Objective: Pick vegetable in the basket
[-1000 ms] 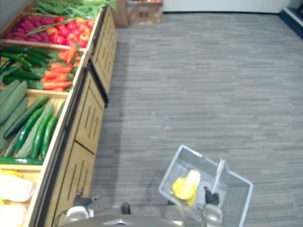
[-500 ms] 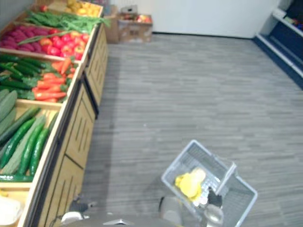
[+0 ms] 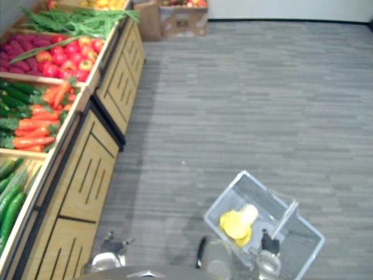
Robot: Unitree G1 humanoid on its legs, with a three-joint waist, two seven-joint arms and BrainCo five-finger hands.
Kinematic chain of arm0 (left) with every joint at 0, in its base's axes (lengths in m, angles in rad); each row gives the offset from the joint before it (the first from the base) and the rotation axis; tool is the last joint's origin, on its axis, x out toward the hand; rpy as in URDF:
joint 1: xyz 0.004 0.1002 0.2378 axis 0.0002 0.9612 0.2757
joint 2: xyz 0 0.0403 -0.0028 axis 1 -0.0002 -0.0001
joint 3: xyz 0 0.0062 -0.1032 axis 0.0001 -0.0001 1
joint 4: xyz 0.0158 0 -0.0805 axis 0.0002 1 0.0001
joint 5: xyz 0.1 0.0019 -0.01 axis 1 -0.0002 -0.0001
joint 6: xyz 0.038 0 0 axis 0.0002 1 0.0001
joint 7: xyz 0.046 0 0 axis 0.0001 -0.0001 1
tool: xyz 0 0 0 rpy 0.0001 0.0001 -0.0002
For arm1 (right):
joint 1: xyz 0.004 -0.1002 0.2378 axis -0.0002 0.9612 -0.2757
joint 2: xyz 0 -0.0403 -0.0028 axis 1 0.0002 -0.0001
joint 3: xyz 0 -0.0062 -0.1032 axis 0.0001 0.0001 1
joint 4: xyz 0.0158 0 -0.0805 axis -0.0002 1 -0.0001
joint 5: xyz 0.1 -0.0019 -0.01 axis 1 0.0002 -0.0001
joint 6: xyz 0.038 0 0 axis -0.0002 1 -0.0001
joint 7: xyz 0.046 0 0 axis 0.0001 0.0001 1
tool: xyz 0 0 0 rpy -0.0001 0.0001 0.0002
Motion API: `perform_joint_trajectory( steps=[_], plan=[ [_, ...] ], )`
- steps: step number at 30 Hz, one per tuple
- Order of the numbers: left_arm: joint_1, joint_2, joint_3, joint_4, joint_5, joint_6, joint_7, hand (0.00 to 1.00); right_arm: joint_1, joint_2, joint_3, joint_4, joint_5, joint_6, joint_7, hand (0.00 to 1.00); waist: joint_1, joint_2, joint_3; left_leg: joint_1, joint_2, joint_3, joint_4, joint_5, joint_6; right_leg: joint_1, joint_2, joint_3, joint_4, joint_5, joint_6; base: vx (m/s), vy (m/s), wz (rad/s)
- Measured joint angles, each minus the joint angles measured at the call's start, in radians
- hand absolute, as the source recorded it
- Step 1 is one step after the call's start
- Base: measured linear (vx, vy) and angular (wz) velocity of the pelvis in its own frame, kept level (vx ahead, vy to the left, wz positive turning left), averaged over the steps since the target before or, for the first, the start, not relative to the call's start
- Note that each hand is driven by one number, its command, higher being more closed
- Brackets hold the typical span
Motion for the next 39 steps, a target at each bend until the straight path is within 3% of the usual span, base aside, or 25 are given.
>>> perform_joint_trajectory(
  steps=[2, 3, 4, 7, 9, 11, 12, 13, 14, 15, 16, 17, 19, 20, 21, 22, 23, 25, 27, 28, 30, 32, 34, 38, 39],
  plan=[
    [0.002, -0.001, 0.0, -0.019, -0.002, 0.0, -0.001, 0.0, 0.011, 0.0, 0.008, 0.0, 0.0, 0.007, 0.001, 1.0, 0.008, -0.008, 0.001, -0.062, 0.005, -0.022, 0.135, 0.053, -0.005, 0.046, 0.003, -0.011, -0.036, -0.004, -0.007, 0.33, -0.204, 0.39],
    [0.001, -0.001, 0.001, -0.035, -0.008, 0.0, 0.0, 0.0, 0.021, -0.004, 0.026, 0.002, 0.0, 0.013, 0.001, 1.0, 0.022, -0.011, 0.003, -0.139, 0.014, -0.003, 0.313, 0.049, -0.006, 0.105, 0.003, -0.018, -0.071, -0.006, -0.01, 0.24, -0.137, 0.14],
    [0.001, -0.001, 0.001, -0.04, -0.014, 0.0, 0.0, 0.0, 0.028, -0.006, 0.033, 0.003, 0.0, 0.013, 0.001, 1.0, 0.028, -0.012, 0.004, -0.168, 0.014, 0.016, 0.371, 0.043, -0.001, 0.132, 0.003, -0.021, -0.089, -0.006, -0.01, 0.26, -0.115, 0.21],
    [0.003, 0.006, 0.011, -0.063, -0.069, -0.001, 0.003, 0.0, 0.066, -0.008, 0.045, 0.027, 0.0, 0.014, 0.001, 1.0, 0.033, -0.027, 0.001, -0.316, -0.005, 0.114, 0.5, -0.067, 0.022, 0.287, -0.011, -0.08, -0.207, -0.008, 0.001, 0.17, -0.028, 0.38],
    [-0.002, 0.009, 0.023, -0.075, -0.109, -0.004, 0.004, 0.0, 0.075, -0.012, 0.046, 0.031, 0.0, 0.017, 0.001, 1.0, 0.037, -0.037, 0.003, -0.402, -0.032, 0.184, 0.456, -0.14, 0.026, 0.334, -0.026, -0.119, -0.251, -0.008, 0.029, 0.13, 0.087, 0.53],
    [-0.006, 0.009, 0.022, -0.077, -0.121, -0.011, 0.007, 0.0, 0.08, -0.012, 0.043, 0.033, -0.001, 0.027, 0.0, 1.0, 0.043, -0.043, 0.004, -0.424, -0.07, 0.294, 0.277, -0.178, 0.031, 0.374, -0.042, -0.147, -0.279, -0.008, 0.056, 0.18, 0.198, 0.47],
    [-0.004, 0.007, 0.023, -0.072, -0.12, -0.014, 0.009, 0.0, 0.083, -0.011, 0.043, 0.032, -0.002, 0.031, -0.002, 1.0, 0.044, -0.041, 0.004, -0.412, -0.103, 0.358, 0.099, -0.157, 0.05, 0.398, -0.05, -0.165, -0.287, -0.015, 0.082, 0.23, 0.257, 0.42],
    [0.0, 0.001, 0.031, -0.069, -0.121, -0.017, 0.01, 0.0, 0.086, -0.012, 0.043, 0.028, -0.006, 0.034, -0.007, 1.0, 0.053, -0.027, 0.003, -0.405, -0.119, 0.401, -0.059, -0.101, 0.095, 0.419, -0.045, -0.171, -0.283, -0.039, 0.097, 0.25, 0.276, 0.33],
    [-0.001, -0.001, 0.038, -0.07, -0.12, -0.017, 0.009, 0.0, 0.086, -0.011, 0.045, 0.029, -0.009, 0.04, -0.008, 1.0, 0.06, -0.034, -0.001, -0.404, -0.134, 0.407, -0.061, -0.104, 0.163, 0.425, -0.05, -0.164, -0.283, -0.046, 0.1, 0.27, 0.266, 0.28],
    [0.0, 0.009, 0.044, -0.077, -0.118, -0.017, 0.008, 0.0, 0.086, 0.006, 0.079, 0.027, -0.025, 0.043, -0.01, 1.0, 0.07, -0.071, -0.02, -0.407, -0.17, 0.427, -0.076, -0.122, 0.158, 0.418, -0.069, -0.132, -0.311, -0.051, 0.088, 0.28, 0.227, 0.12],
    [-0.002, 0.014, 0.058, -0.09, -0.118, -0.017, 0.008, 0.0, 0.077, 0.01, 0.102, 0.026, -0.037, 0.042, -0.009, 1.0, 0.086, -0.086, -0.017, -0.416, -0.183, 0.44, -0.066, -0.149, 0.166, 0.416, -0.074, -0.107, -0.333, -0.051, 0.088, 0.34, 0.244, 0.05],
    [-0.004, 0.011, 0.084, -0.097, -0.118, -0.017, 0.006, 0.0, 0.07, 0.011, 0.118, 0.028, -0.041, 0.042, -0.006, 1.0, 0.096, -0.098, -0.024, -0.417, -0.193, 0.46, -0.039, -0.194, 0.176, 0.418, -0.073, -0.066, -0.355, -0.041, 0.075, 0.3, 0.185, -0.08],
    [-0.004, 0.005, 0.107, -0.088, -0.114, -0.014, 0.007, 0.0, 0.054, 0.012, 0.131, 0.026, -0.042, 0.042, -0.001, 1.0, 0.094, -0.098, -0.027, -0.399, -0.227, 0.46, -0.034, -0.223, 0.205, 0.424, -0.097, 0.003, -0.334, -0.012, 0.078, 0.31, 0.213, 0.06],
    [-0.003, 0.008, 0.107, -0.078, -0.104, -0.014, 0.008, 0.0, 0.051, 0.009, 0.13, 0.02, -0.042, 0.038, -0.001, 1.0, 0.094, -0.097, -0.029, -0.366, -0.264, 0.456, -0.05, -0.244, 0.218, 0.41, -0.129, 0.061, -0.243, -0.009, 0.079, 0.43, 0.34, 0.35],
    [-0.002, 0.025, 0.073, -0.057, -0.101, -0.014, 0.009, 0.0, 0.051, 0.005, 0.108, 0.02, -0.053, 0.034, 0.002, 1.0, 0.088, -0.101, -0.038, -0.329, -0.303, 0.442, -0.077, -0.257, 0.229, 0.361, -0.162, 0.11, -0.083, 0.006, 0.106, 0.37, 0.276, 0.51],
    [-0.002, 0.043, 0.035, -0.04, -0.098, -0.013, 0.007, 0.0, 0.049, 0.003, 0.103, 0.022, -0.07, 0.03, 0.002, 1.0, 0.085, -0.102, -0.04, -0.3, -0.327, 0.423, -0.099, -0.262, 0.232, 0.304, -0.169, 0.159, 0.096, 0.046, 0.161, 0.44, 0.282, 0.62],
    [-0.001, 0.078, -0.011, -0.022, -0.095, -0.011, 0.002, 0.0, 0.037, -0.001, 0.101, 0.039, -0.075, 0.016, 0.002, 1.0, 0.08, -0.109, -0.041, -0.247, -0.353, 0.402, -0.138, -0.264, 0.23, 0.222, -0.158, 0.213, 0.344, 0.151, 0.194, 0.3, 0.141, 0.5],
    [0.004, 0.115, -0.06, 0.004, -0.076, 0.003, 0.001, 0.0, 0.03, -0.008, 0.102, 0.041, -0.076, 0.006, 0.002, 1.0, 0.07, -0.097, -0.037, -0.159, -0.373, 0.359, -0.187, -0.268, 0.227, 0.146, -0.133, 0.202, 0.592, 0.189, 0.19, 0.32, 0.12, 0.45],
    [0.011, 0.134, -0.072, 0.042, -0.076, 0.01, 0.001, 0.0, 0.017, -0.017, 0.1, 0.042, -0.075, 0.003, 0.005, 1.0, 0.052, -0.093, -0.038, -0.086, -0.387, 0.308, -0.23, -0.267, 0.226, 0.091, -0.109, 0.167, 0.666, 0.16, 0.158, 0.34, 0.086, 0.68],
    [0.011, 0.139, -0.072, 0.054, -0.076, 0.013, 0.001, 0.0, 0.008, -0.016, 0.084, 0.048, -0.075, 0.003, 0.005, 1.0, 0.048, -0.092, -0.038, -0.058, -0.391, 0.286, -0.243, -0.261, 0.229, 0.062, -0.104, 0.154, 0.653, 0.14, 0.134, 0.43, 0.053, 0.97],
    [0.014, 0.142, -0.063, 0.073, -0.076, 0.026, -0.005, 0.0, -0.011, -0.017, 0.025, 0.073, -0.072, 0.003, 0.006, 1.0, 0.032, -0.088, -0.037, -0.011, -0.393, 0.21, -0.255, -0.259, 0.228, 0.03, -0.101, 0.118, 0.514, 0.069, 0.112, 0.44, -0.013, 1.11],
    [0.014, 0.133, -0.03, 0.071, -0.077, 0.03, -0.011, 0.0, -0.012, -0.013, -0.013, 0.076, -0.069, 0.006, 0.007, 1.0, 0.033, -0.088, -0.032, 0.027, -0.388, 0.146, -0.277, -0.262, 0.223, 0.018, -0.1, 0.12, 0.335, 0.044, 0.085, 0.35, -0.075, 1.09],
    [0.033, 0.109, 0.035, 0.061, -0.078, 0.028, -0.003, 0.0, -0.013, -0.006, -0.048, 0.075, -0.069, 0.01, 0.006, 1.0, 0.043, -0.08, -0.024, 0.067, -0.357, 0.083, -0.28, -0.286, 0.184, 0.016, -0.088, 0.172, 0.09, 0.046, 0.087, 0.35, -0.145, 0.95],
    [0.05, 0.091, 0.111, 0.048, -0.079, 0.028, 0.0, 0.0, -0.006, 0.004, -0.045, 0.073, -0.068, 0.013, 0.005, 1.0, 0.058, -0.08, -0.014, 0.066, -0.255, -0.076, -0.182, -0.396, 0.105, 0.017, -0.064, 0.336, -0.169, 0.073, 0.117, 0.38, -0.332, 0.98],
    [0.05, 0.09, 0.113, 0.047, -0.079, 0.028, 0.0, 0.0, -0.005, 0.005, -0.044, 0.072, -0.068, 0.013, 0.005, 1.0, 0.059, -0.081, -0.014, 0.065, -0.249, -0.083, -0.176, -0.403, 0.1, 0.018, -0.063, 0.347, -0.177, 0.075, 0.12, 0.35, -0.477, 1.06]
  ],
)
